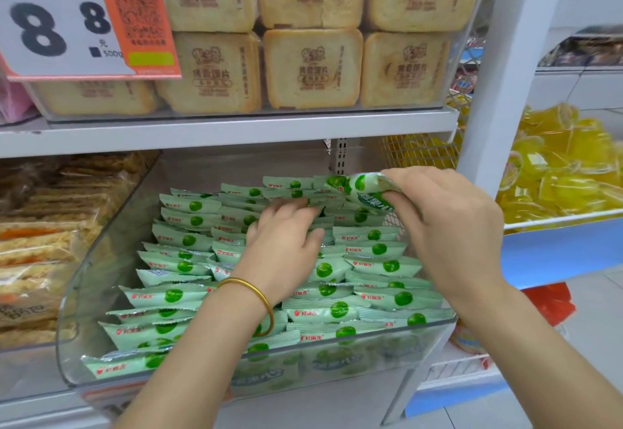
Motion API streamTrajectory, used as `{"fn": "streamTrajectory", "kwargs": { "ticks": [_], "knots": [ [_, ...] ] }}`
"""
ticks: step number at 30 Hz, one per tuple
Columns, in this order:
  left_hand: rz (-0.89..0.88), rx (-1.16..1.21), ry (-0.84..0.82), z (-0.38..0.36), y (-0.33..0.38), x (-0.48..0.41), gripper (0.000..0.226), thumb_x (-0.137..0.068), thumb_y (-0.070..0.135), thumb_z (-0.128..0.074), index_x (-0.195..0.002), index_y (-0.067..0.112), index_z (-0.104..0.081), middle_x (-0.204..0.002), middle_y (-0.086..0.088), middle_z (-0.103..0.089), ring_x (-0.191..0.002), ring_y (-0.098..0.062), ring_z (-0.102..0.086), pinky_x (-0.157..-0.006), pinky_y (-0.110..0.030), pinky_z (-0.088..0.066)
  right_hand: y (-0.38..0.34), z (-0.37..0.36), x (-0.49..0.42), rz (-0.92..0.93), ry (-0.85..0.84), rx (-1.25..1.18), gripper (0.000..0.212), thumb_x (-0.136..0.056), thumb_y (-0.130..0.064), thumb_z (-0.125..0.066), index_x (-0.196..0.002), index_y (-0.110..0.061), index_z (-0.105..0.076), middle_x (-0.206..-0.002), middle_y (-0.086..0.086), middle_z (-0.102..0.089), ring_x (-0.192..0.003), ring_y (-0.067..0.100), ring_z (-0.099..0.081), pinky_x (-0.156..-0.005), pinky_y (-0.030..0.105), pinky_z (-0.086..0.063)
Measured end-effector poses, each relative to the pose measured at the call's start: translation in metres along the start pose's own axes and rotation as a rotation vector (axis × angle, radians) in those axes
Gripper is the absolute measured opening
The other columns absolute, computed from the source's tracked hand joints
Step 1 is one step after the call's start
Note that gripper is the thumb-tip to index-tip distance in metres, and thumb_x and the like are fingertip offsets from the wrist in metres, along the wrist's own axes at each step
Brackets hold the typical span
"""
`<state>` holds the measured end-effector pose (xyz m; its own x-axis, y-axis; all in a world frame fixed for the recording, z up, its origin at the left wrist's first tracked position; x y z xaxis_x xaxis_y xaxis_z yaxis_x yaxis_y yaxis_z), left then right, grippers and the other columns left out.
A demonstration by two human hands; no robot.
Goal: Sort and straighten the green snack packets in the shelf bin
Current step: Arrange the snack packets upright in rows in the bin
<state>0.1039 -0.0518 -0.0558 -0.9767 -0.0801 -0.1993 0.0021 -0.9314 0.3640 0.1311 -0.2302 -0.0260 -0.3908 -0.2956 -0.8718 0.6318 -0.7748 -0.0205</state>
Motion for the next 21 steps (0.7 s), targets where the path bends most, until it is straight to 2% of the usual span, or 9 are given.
{"fn": "streamTrajectory", "kwargs": {
  "ticks": [5, 8, 11, 12, 14, 16, 19, 21],
  "knots": [
    [-0.05, -0.016, -0.075, -0.006, 0.004, 0.002, 0.041, -0.099, 0.042, -0.032, -0.139, 0.041, -0.036, -0.157, 0.009, -0.014, -0.143, -0.013, -0.001, -0.114, -0.039, -0.006, -0.001, -0.005, -0.004, -0.001, -0.071, 0.065, 0.008, -0.083, -0.012, -0.064, -0.088, -0.015, -0.069, -0.08, -0.001, -0.069, -0.069, 0.028, -0.058, -0.054, 0.035, -0.045],
    [-0.065, -0.018, -0.084, -0.008, 0.004, 0.002, 0.037, -0.098, 0.042, -0.033, -0.135, 0.045, -0.04, -0.157, 0.009, -0.013, -0.144, -0.013, 0.001, -0.114, -0.038, -0.005, -0.002, -0.011, -0.011, -0.004, -0.183, 0.161, 0.021, -0.066, 0.002, -0.076, -0.075, -0.014, -0.066, -0.068, 0.001, -0.064, -0.064, 0.029, -0.052, -0.053, 0.029, -0.033],
    [-0.062, 0.027, -0.074, -0.007, 0.003, 0.002, 0.033, -0.097, 0.041, -0.037, -0.128, 0.045, -0.047, -0.156, 0.007, -0.018, -0.143, -0.012, 0.0, -0.114, -0.037, -0.006, -0.008, -0.02, -0.019, 0.014, -0.306, 0.255, 0.029, -0.053, 0.006, -0.081, -0.063, -0.013, -0.061, -0.057, 0.002, -0.058, -0.061, 0.028, -0.05, -0.056, 0.029, -0.022],
    [-0.062, 0.041, -0.072, -0.007, 0.003, 0.003, 0.031, -0.097, 0.041, -0.038, -0.126, 0.045, -0.049, -0.155, 0.007, -0.019, -0.143, -0.012, -0.001, -0.114, -0.037, -0.006, -0.012, -0.021, -0.023, 0.012, -0.362, 0.275, 0.029, -0.053, 0.008, -0.078, -0.063, -0.012, -0.061, -0.057, 0.003, -0.058, -0.063, 0.029, -0.051, -0.057, 0.03, -0.022],
    [-0.064, 0.056, -0.07, -0.007, 0.003, 0.004, 0.03, -0.096, 0.04, -0.039, -0.123, 0.044, -0.051, -0.154, 0.006, -0.021, -0.142, -0.012, -0.003, -0.114, -0.036, -0.008, -0.019, -0.023, -0.029, -0.004, -0.475, 0.299, 0.022, -0.066, 0.01, -0.065, -0.075, -0.01, -0.061, -0.071, 0.006, -0.062, -0.081, 0.032, -0.051, -0.062, 0.033, -0.023],
    [-0.066, 0.064, -0.062, -0.007, 0.003, 0.004, 0.028, -0.096, 0.039, -0.04, -0.122, 0.043, -0.052, -0.153, 0.007, -0.023, -0.142, -0.012, -0.004, -0.113, -0.035, -0.008, -0.022, -0.028, -0.03, -0.017, -0.593, 0.265, 0.024, -0.077, 0.009, -0.052, -0.082, -0.015, -0.051, -0.083, 0.004, -0.059, -0.099, 0.03, -0.046, -0.067, 0.033, -0.024],
    [-0.061, 0.076, -0.06, -0.007, 0.002, 0.004, 0.028, -0.096, 0.038, -0.041, -0.121, 0.043, -0.053, -0.153, 0.006, -0.024, -0.142, -0.013, -0.006, -0.114, -0.035, -0.009, -0.024, -0.04, -0.021, -0.084, -0.784, 0.204, 0.025, -0.081, 0.009, -0.049, -0.086, -0.016, -0.049, -0.069, -0.002, -0.037, -0.09, 0.025, -0.044, -0.065, 0.031, -0.033],
    [-0.052, 0.096, -0.053, -0.006, 0.001, 0.003, 0.029, -0.097, 0.034, -0.042, -0.122, 0.041, -0.053, -0.152, 0.004, -0.026, -0.141, -0.015, -0.01, -0.116, -0.036, -0.011, -0.019, -0.048, -0.015, -0.133, -0.835, 0.147, 0.02, -0.085, 0.006, -0.05, -0.094, -0.012, -0.051, -0.074, 0.002, -0.044, -0.087, 0.025, -0.048, -0.064, 0.032, -0.04]
  ]
}}
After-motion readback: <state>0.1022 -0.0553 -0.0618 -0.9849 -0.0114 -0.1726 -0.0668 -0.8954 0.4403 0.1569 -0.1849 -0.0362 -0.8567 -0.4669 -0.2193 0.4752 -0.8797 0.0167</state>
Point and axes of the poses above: each hand's wrist, its own x-axis away from the middle knuckle, its own z-axis out of the back of the hand, y = z × x, the point moved 2 cm from there along -x, towards the middle knuckle
